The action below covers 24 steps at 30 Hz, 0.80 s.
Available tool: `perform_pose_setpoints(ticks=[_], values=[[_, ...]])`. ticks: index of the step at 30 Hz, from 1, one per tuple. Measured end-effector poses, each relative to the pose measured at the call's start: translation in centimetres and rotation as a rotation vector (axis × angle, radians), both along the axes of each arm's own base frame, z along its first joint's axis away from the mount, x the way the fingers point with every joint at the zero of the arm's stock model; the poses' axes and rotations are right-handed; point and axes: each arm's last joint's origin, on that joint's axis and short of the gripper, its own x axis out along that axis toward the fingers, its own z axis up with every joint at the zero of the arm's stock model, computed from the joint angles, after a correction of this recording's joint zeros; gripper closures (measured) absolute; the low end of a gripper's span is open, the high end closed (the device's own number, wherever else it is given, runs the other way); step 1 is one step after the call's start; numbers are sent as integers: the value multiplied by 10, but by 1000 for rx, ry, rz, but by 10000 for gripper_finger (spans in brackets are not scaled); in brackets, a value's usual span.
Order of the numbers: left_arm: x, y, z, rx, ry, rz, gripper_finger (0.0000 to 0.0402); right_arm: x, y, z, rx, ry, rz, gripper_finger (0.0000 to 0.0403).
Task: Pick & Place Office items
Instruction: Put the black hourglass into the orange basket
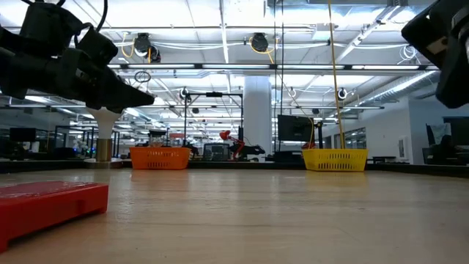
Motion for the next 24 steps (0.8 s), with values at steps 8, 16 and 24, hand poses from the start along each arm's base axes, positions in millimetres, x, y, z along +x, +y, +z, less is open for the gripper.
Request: perform_pose_setpoints(ticks=[8,16,24], values=[[-2,6,2,-10,-9,63,371,17,-28,28,21,-40,-12,214],[-9,15,9,9,-11,164,371,81,-141,45,-31,-81,-169,214],[-16,20,12,26,-3,280,371,121,-275,62,-74,-252,-275,214]])
